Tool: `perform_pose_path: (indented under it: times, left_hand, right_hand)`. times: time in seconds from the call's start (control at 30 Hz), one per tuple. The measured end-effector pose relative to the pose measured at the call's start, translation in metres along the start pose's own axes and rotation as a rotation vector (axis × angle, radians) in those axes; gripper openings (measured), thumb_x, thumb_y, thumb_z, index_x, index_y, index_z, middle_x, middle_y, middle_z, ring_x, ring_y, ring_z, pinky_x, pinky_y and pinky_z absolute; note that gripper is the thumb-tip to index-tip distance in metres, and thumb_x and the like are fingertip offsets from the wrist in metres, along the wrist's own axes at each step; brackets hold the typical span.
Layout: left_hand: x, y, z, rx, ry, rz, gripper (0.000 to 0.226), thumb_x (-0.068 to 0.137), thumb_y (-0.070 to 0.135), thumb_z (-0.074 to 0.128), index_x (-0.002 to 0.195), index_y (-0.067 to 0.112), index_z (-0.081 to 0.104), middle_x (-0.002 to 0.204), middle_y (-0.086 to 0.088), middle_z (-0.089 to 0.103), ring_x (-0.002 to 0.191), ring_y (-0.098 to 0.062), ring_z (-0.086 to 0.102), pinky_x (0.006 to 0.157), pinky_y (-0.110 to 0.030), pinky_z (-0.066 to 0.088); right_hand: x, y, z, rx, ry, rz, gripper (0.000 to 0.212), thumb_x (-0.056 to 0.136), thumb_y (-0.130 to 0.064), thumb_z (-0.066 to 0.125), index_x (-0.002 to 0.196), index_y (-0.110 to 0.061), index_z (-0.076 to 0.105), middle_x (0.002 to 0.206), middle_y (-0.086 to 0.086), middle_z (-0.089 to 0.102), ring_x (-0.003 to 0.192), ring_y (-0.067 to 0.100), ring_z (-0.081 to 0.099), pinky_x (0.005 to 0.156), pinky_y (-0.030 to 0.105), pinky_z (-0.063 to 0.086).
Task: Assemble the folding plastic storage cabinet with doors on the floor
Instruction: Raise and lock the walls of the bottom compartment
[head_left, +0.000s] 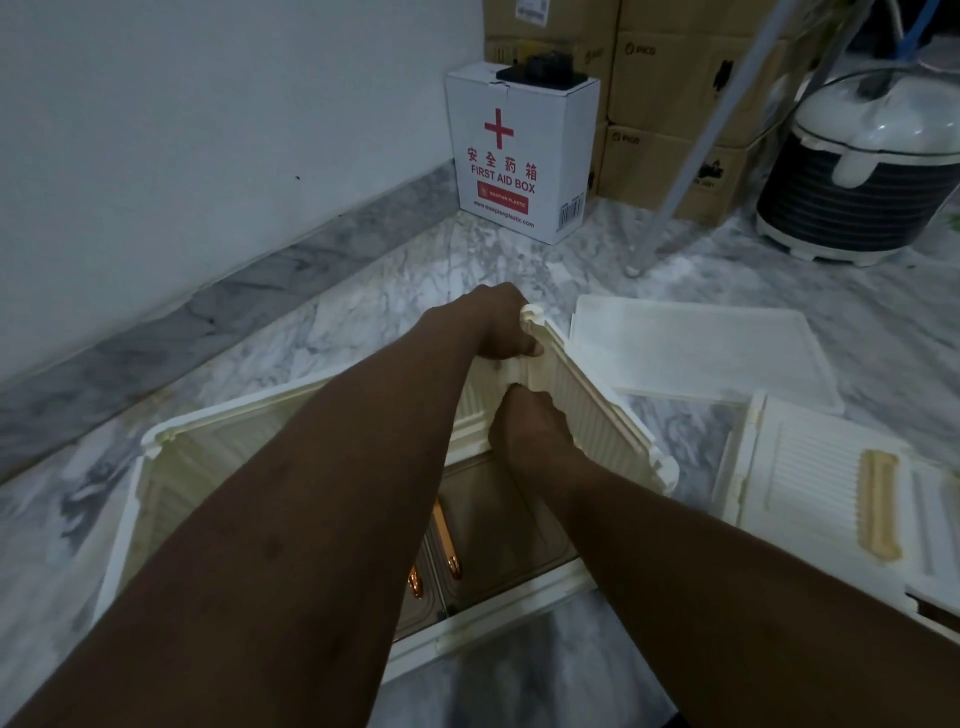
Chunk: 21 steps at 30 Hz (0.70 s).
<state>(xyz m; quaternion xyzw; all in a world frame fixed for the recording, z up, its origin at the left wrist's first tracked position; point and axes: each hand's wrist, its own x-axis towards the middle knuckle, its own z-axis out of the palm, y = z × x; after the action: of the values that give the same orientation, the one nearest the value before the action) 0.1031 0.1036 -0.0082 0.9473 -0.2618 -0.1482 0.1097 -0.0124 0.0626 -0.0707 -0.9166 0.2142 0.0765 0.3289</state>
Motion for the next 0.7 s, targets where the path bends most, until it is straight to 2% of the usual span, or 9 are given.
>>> perform_pose_path:
  times: [0.13, 0.4, 0.57, 0.7]
  left_hand:
    - [-0.001, 0.001, 0.001, 0.007, 0.009, -0.026, 0.066, 0.08, 0.046, 0.076, 0.131, 0.01, 0.053, 0.132, -0.013, 0.058, 0.116, -0.029, 0.058, 0.088, -0.036, 0.047]
    - [-0.002, 0.003, -0.001, -0.005, 0.025, -0.052, 0.076, 0.082, 0.045, 0.075, 0.14, 0.01, 0.042, 0.14, -0.013, 0.051, 0.124, -0.031, 0.053, 0.092, -0.037, 0.044]
    - [-0.013, 0.0, -0.003, -0.042, 0.064, -0.007, 0.062, 0.073, 0.05, 0.08, 0.122, 0.016, 0.062, 0.123, -0.007, 0.063, 0.111, -0.027, 0.061, 0.092, -0.04, 0.051]
    - [-0.042, -0.004, -0.011, -0.031, 0.183, -0.021, 0.061, 0.077, 0.048, 0.077, 0.13, 0.023, 0.06, 0.131, -0.004, 0.059, 0.117, -0.025, 0.058, 0.096, -0.042, 0.049]
  right_hand:
    - [-0.005, 0.007, 0.006, 0.006, -0.009, -0.006, 0.032, 0.097, -0.019, 0.048, 0.127, -0.009, 0.052, 0.133, 0.015, 0.053, 0.124, 0.035, 0.052, 0.102, 0.039, 0.042]
    - [0.01, 0.008, -0.005, -0.015, -0.063, -0.019, 0.038, 0.094, -0.023, 0.058, 0.13, -0.012, 0.053, 0.135, 0.012, 0.052, 0.124, 0.034, 0.052, 0.104, 0.042, 0.043]
    - [0.006, 0.007, -0.008, -0.073, -0.14, -0.047, 0.031, 0.094, -0.023, 0.054, 0.123, -0.013, 0.051, 0.127, 0.012, 0.054, 0.115, 0.033, 0.055, 0.091, 0.038, 0.046]
    - [-0.007, -0.004, -0.023, -0.095, -0.139, -0.093, 0.039, 0.093, -0.021, 0.053, 0.13, -0.011, 0.047, 0.125, 0.013, 0.056, 0.107, 0.032, 0.059, 0.081, 0.039, 0.051]
